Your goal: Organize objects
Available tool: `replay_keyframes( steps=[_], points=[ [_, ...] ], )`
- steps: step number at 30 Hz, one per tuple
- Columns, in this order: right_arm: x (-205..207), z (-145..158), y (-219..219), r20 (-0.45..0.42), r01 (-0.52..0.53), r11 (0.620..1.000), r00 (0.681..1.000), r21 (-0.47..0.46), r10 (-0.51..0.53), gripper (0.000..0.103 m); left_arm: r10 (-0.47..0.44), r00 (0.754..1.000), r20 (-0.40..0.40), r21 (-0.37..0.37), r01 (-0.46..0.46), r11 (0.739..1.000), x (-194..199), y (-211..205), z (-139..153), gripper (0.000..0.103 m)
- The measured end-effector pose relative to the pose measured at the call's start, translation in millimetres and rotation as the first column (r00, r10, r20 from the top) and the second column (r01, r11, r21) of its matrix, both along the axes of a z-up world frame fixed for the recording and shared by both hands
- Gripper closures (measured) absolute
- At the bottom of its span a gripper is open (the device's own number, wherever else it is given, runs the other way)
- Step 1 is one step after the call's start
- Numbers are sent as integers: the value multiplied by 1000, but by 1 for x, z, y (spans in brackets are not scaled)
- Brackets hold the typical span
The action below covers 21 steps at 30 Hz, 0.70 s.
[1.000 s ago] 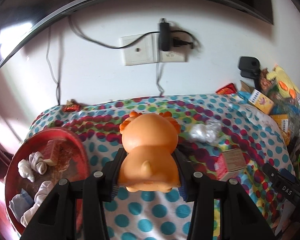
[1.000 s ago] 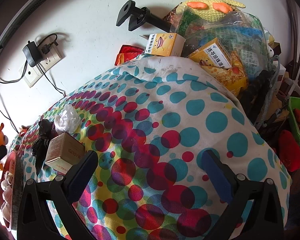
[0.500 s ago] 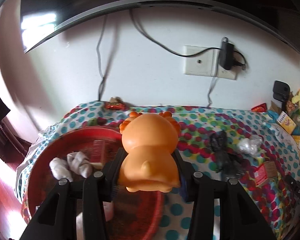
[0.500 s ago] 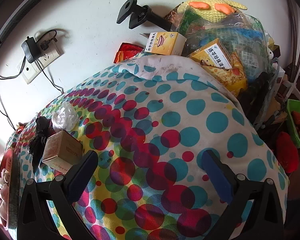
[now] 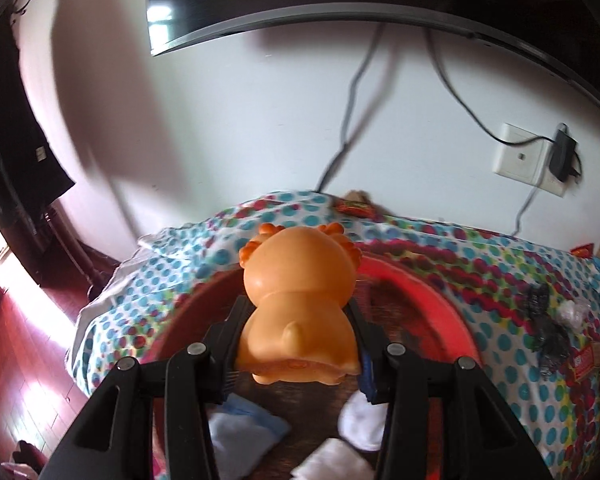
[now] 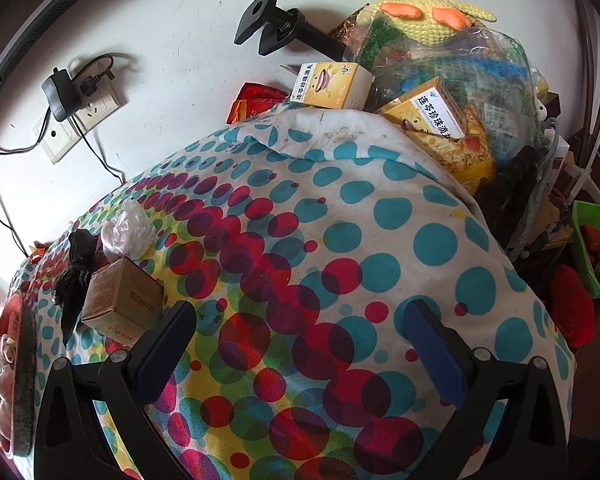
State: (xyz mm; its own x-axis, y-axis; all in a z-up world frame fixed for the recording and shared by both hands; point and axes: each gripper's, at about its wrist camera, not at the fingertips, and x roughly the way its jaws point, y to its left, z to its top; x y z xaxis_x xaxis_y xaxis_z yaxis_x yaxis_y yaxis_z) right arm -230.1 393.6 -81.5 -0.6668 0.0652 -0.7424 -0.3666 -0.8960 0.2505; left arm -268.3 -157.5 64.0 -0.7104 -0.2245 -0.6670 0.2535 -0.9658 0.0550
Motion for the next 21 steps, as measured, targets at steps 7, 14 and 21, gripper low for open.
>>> replay_keyframes(
  steps=[7, 14, 21],
  points=[
    [-1, -1, -1, 7, 0, 1000, 1000, 9, 0, 0, 51, 999, 16, 8, -51, 999, 10, -58, -2, 57],
    [-4, -2, -4, 10, 1, 1000, 1000, 12, -1, 0, 77, 994, 74, 25, -79, 997, 8, -82, -28, 57],
    [-2, -2, -2, 11, -1, 1000, 1000, 13, 1, 0, 118, 982, 149, 54, -128, 990, 3, -94, -67, 57]
  ],
)
